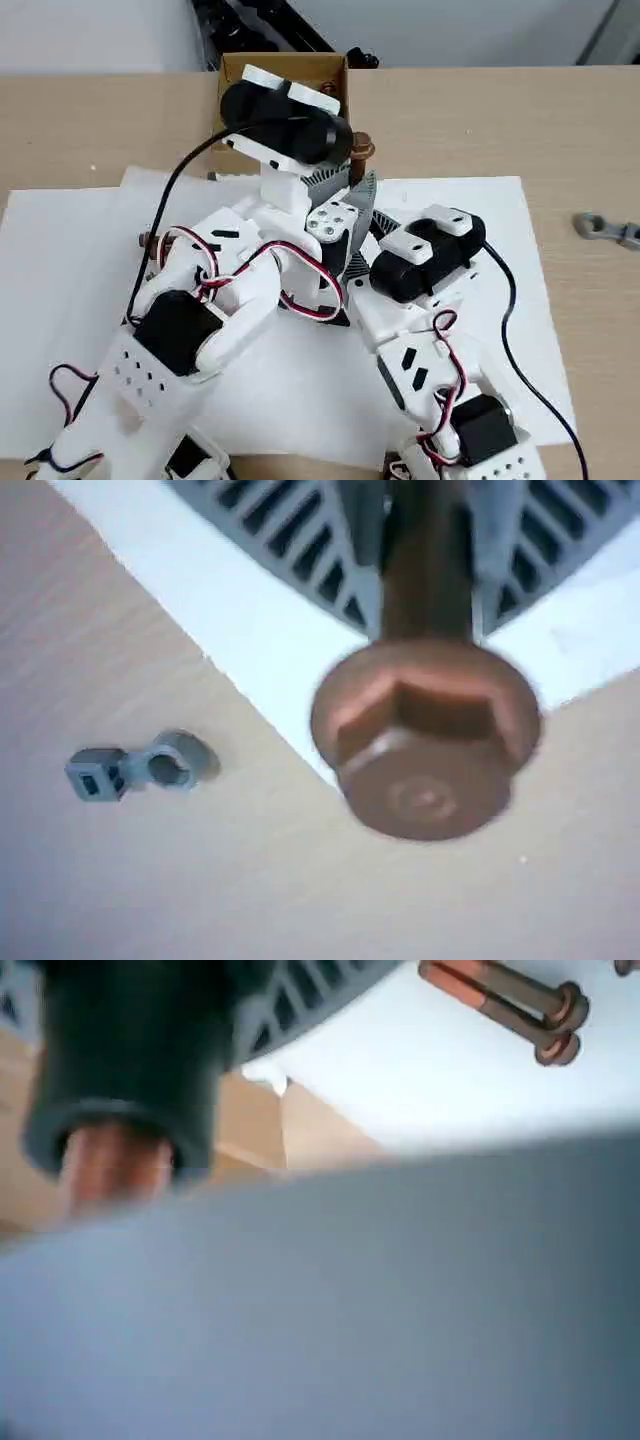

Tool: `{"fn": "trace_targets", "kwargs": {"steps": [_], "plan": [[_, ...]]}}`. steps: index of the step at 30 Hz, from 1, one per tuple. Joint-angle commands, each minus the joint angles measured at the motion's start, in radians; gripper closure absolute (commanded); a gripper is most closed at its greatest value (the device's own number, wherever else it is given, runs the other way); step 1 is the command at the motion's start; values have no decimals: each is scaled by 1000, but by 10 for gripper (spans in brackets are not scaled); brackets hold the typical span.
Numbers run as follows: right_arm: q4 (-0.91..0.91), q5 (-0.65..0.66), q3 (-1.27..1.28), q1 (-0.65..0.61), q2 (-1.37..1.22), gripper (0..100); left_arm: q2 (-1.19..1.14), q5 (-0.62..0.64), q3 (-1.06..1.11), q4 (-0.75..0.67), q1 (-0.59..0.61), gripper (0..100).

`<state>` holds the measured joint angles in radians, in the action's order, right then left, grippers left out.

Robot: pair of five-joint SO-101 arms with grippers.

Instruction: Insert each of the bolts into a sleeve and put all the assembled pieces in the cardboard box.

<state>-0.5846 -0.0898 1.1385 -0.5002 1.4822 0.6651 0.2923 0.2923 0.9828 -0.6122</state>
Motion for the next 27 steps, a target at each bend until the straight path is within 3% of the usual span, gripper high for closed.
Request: {"fn": "trace_targets", "kwargs": {"steps": [1, 18, 22, 27], "plan": [[18, -3, -61, 5, 2, 995, 12, -8, -21, 21, 11, 930], [18, -2, -66, 7, -7, 995, 3, -12, -317, 364, 20, 827], [7, -2, -144, 5, -77, 995, 3, -92, -377, 397, 133, 854], [-53, -3, -365, 7, -298, 995, 3, -222, -378, 446, 316, 980]]}}
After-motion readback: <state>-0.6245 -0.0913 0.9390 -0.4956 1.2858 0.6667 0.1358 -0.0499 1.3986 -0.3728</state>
